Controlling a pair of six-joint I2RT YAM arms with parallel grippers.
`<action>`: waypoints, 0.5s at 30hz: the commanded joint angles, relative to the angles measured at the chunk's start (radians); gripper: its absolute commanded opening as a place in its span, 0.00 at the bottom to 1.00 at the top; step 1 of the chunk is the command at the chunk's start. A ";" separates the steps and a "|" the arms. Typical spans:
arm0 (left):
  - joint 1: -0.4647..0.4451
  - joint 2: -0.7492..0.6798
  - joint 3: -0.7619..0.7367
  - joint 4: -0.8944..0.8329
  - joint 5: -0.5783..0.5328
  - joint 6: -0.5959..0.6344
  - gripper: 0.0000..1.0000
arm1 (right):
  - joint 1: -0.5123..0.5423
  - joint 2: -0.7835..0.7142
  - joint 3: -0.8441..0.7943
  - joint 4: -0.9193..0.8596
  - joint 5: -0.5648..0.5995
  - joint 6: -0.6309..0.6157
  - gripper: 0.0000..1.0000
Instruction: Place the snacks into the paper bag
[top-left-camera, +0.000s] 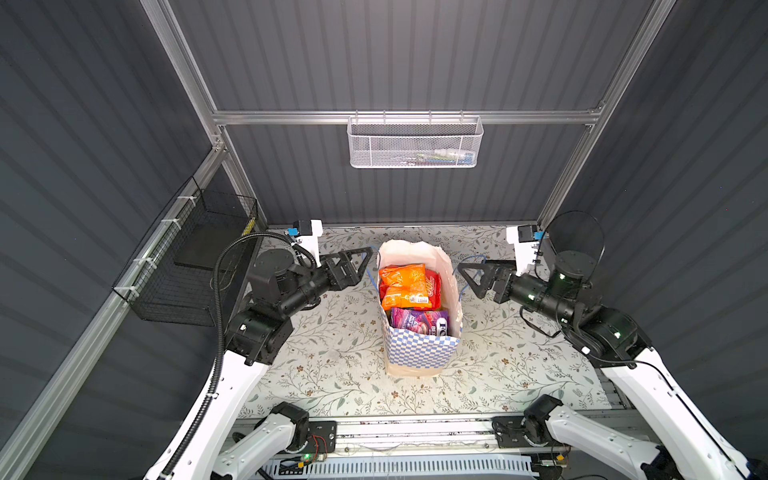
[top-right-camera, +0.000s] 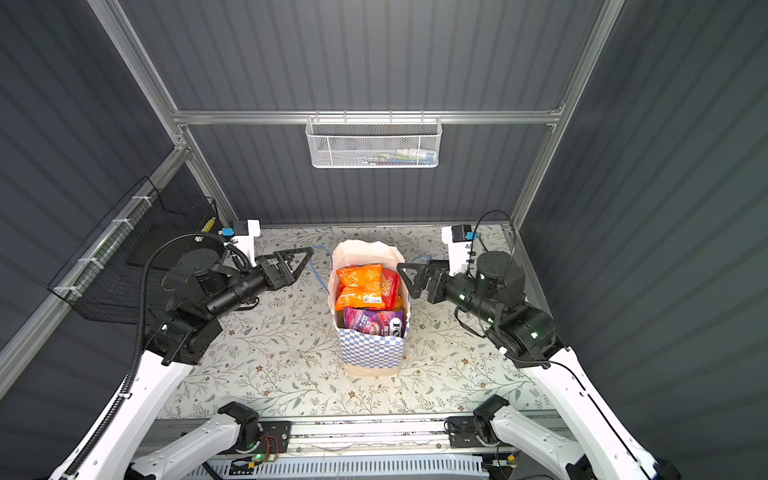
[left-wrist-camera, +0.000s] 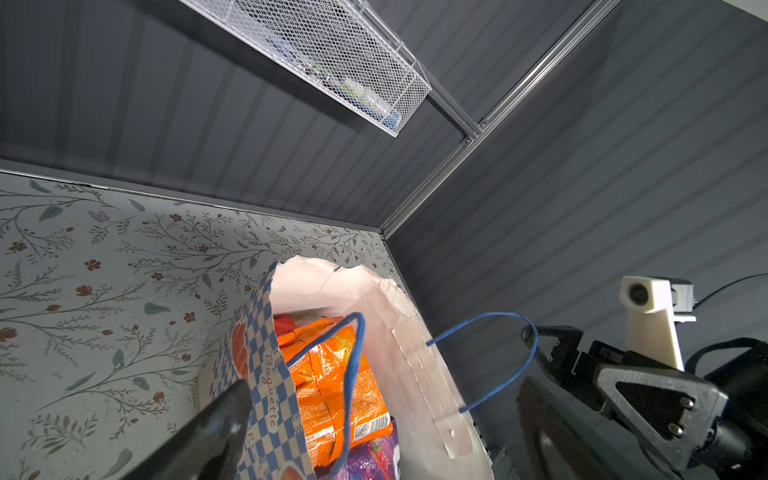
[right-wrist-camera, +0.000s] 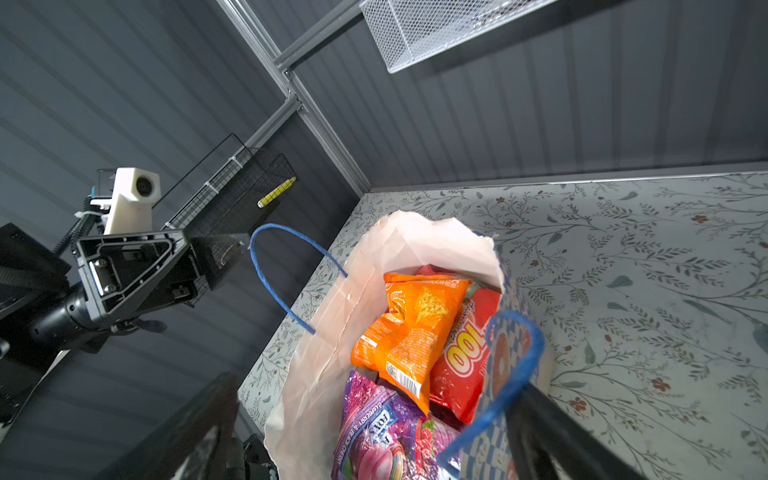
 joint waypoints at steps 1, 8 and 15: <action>0.003 -0.061 0.044 -0.065 -0.069 0.060 1.00 | -0.004 -0.041 0.041 -0.047 0.078 -0.005 0.99; 0.003 -0.217 0.019 -0.097 -0.331 0.102 1.00 | -0.003 -0.185 0.048 -0.085 0.172 -0.055 0.99; 0.003 -0.289 -0.068 -0.243 -0.632 0.065 1.00 | -0.004 -0.305 -0.058 -0.134 0.390 -0.074 0.99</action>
